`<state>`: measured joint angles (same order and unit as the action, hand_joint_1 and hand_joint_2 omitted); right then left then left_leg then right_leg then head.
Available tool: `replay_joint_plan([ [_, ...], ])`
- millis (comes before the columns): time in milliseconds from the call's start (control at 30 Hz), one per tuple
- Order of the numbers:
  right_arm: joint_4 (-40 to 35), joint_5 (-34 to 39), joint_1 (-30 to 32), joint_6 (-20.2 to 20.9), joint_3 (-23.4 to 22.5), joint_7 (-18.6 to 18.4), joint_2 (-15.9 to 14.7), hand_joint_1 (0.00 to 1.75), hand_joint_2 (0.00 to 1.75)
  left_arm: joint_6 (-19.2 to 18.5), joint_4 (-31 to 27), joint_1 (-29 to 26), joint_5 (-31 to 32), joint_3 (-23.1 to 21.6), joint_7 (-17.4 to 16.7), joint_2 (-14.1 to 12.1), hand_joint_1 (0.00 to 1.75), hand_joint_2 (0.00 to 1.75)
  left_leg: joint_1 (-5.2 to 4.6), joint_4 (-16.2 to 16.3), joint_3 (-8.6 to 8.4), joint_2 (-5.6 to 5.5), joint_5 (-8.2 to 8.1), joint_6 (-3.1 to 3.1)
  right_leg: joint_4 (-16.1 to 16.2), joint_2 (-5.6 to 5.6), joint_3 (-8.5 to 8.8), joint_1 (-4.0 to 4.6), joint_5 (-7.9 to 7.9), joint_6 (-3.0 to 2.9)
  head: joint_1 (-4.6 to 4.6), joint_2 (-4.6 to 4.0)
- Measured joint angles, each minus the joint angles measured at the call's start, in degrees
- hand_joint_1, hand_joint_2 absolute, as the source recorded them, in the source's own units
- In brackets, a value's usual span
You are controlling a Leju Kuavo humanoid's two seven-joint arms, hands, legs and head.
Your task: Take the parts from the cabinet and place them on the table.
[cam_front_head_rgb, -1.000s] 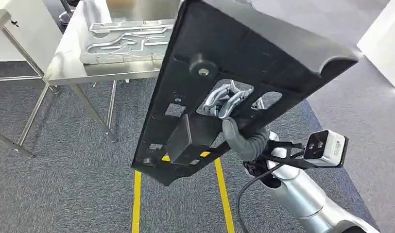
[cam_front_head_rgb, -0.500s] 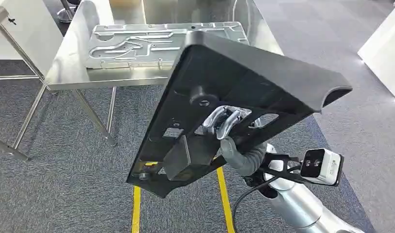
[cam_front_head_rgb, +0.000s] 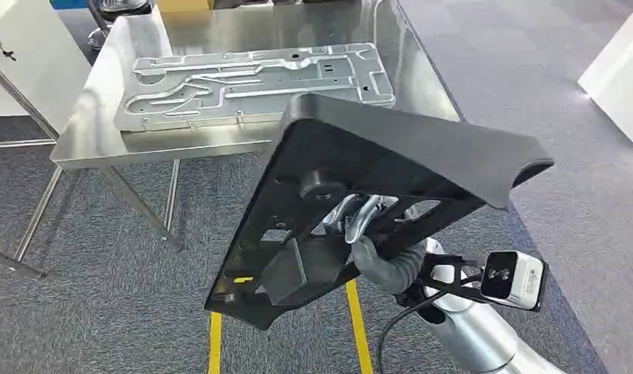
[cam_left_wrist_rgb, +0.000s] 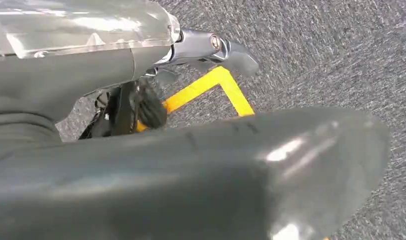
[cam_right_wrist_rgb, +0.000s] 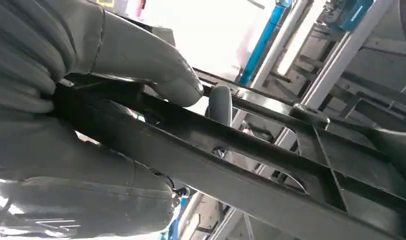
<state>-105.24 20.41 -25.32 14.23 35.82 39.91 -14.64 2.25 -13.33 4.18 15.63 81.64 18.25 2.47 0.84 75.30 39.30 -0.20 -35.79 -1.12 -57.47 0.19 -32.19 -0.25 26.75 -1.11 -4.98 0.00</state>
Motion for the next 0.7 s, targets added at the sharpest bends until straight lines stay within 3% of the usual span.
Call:
replay_joint_plan([
  [67, 0.0, -0.43, 0.2, 0.5, -0.46, 0.0, 0.06, 1.75, 1.75, -0.04, 0.0, -0.13, 0.0, 0.0, 0.17, 0.02, 0.0, 0.0, 0.0, -4.34, -0.52, 0.0, 4.02, 0.37, -0.02, 0.15, 1.11, 0.04, 0.83, 0.11, 0.0, 0.0],
  [100, -0.04, -0.9, 0.42, 0.76, -0.85, 0.0, 0.2, 1.75, 1.75, -0.13, 0.0, -0.19, -0.17, 0.0, 0.22, 0.02, 0.0, 0.0, -0.01, -10.78, -2.47, 0.0, 8.81, 0.56, -0.03, 0.15, 2.22, 0.06, 1.58, 0.28, 0.0, 0.0],
  [133, -0.09, -1.31, 0.62, 1.03, -1.12, 0.0, 0.33, 1.75, 1.75, -0.2, 0.0, -0.32, -0.2, 0.0, 0.26, 0.0, 0.0, 0.0, -0.06, -15.01, -3.57, 0.03, 12.14, 0.74, -0.02, 0.14, 2.64, 0.06, 2.11, 0.48, 0.02, 0.0],
  [167, -0.18, -1.79, 0.96, 1.35, -1.31, 0.02, 0.53, 1.75, 1.75, -0.22, 0.0, -0.35, -0.2, 0.04, 0.31, 0.02, 0.0, 0.0, -0.6, -15.74, -3.48, 0.02, 10.14, 0.73, -0.22, 0.15, 2.98, 0.23, 2.48, 0.87, 0.02, 0.0],
  [233, -0.72, -2.82, 1.91, 1.55, -1.55, -0.02, 0.79, 1.75, 1.75, -0.37, 0.0, -0.32, 0.11, 0.02, 0.39, 0.02, 0.0, 0.0, -0.69, -16.08, -3.83, -0.02, 10.99, 1.61, 0.03, 0.17, 2.8, 0.18, 3.06, 1.63, 0.02, 0.0],
  [267, -1.05, -3.08, 2.23, 1.68, -1.75, 0.0, 1.04, 1.75, 1.75, -0.39, 0.0, -0.41, 0.09, 0.02, 0.41, 0.02, 0.0, 0.0, -0.62, -16.4, -3.89, -0.01, 10.6, 1.96, -0.34, 0.19, 3.19, 0.29, 2.91, 1.92, 0.02, 0.0],
  [333, -1.49, -3.37, 2.45, 2.08, -2.14, -0.02, 1.14, 1.75, 1.75, -0.48, 0.0, -0.35, -0.04, 0.02, 0.46, 0.18, 0.0, 0.0, -0.21, -17.06, -5.3, -0.03, 10.72, 2.41, -1.46, 0.13, 3.23, -0.02, 3.61, 2.52, 0.02, 0.0],
  [367, -1.57, -3.45, 2.53, 2.58, -2.49, 0.04, 1.18, 1.75, 1.75, -0.52, 0.0, -0.34, -0.26, 0.02, 0.5, 0.17, 0.0, 0.0, -0.17, -17.27, -5.76, -0.01, 10.51, 2.74, -4.3, 0.09, 1.77, 0.02, 4.55, 2.7, 0.02, 0.0],
  [467, -1.51, -3.41, 3.52, 3.43, -3.36, 0.02, 1.2, 1.75, 1.75, -0.52, 0.0, -0.29, -0.2, 0.02, 0.57, 0.22, 0.0, 0.0, -0.18, -17.26, -6.49, -0.07, 9.58, 3.05, -16.69, 0.08, -6.58, -0.34, 9.02, 3.32, 0.02, 0.0],
  [500, -1.38, -3.3, 3.74, 3.82, -3.72, 0.02, 1.18, 1.75, 1.75, -0.52, 0.0, -0.34, -0.2, 0.02, 0.61, 0.22, 0.0, 0.0, -0.18, -17.26, -6.95, -0.12, 9.19, 3.03, -18.21, 0.08, -8.34, -0.43, 8.91, 3.43, 0.02, 0.0],
  [533, -1.22, -3.13, 3.79, 4.08, -4.13, 0.0, 1.18, 1.75, 1.75, -0.52, 0.0, -0.39, -0.2, 0.04, 0.63, 0.24, 0.0, 0.0, -0.18, -17.26, -7.5, -0.15, 8.76, 2.96, -17.25, 0.08, -8.79, -0.49, 7.34, 3.42, 0.02, 0.0],
  [567, -1.14, -2.97, 3.79, 4.41, -4.48, 0.0, 1.18, 1.75, 1.75, -0.5, 0.0, -0.46, -0.2, 0.04, 0.68, 0.31, 0.0, 0.0, -0.18, -17.26, -8.24, -0.16, 8.27, 2.84, -13.98, 0.06, -8.11, -0.51, 4.27, 3.35, 0.02, 0.0],
  [633, -1.11, -2.88, 3.77, 4.48, -5.03, 0.0, 1.2, 1.75, 1.75, -0.5, 0.0, -0.45, -0.2, 0.04, 0.7, 0.48, 0.0, 0.0, -0.18, -17.34, -9.8, -0.19, 7.16, 2.48, -3.96, 0.04, -4.82, -0.47, -3.1, 2.84, 0.02, 0.0],
  [667, -0.96, -2.64, 3.75, 4.33, -5.29, 0.02, 1.18, 1.75, 1.75, -0.44, 0.0, -0.4, -0.2, 0.09, 0.68, 0.57, 0.0, 0.0, -0.26, -17.24, -10.31, -0.21, 6.81, 2.15, -2.29, 0.07, -4.45, -0.24, -2.89, 2.44, 0.02, 0.0],
  [700, -0.76, -2.05, 3.2, 3.84, -5.24, -0.04, 1.2, 1.75, 1.75, -0.31, 0.0, -0.32, -0.2, 0.11, 0.68, 0.57, 0.0, 0.0, -0.38, -17.25, -9.88, -0.28, 6.56, 1.78, -1.25, -0.09, -4.36, 0.12, -0.91, 2.12, 0.07, 0.0],
])
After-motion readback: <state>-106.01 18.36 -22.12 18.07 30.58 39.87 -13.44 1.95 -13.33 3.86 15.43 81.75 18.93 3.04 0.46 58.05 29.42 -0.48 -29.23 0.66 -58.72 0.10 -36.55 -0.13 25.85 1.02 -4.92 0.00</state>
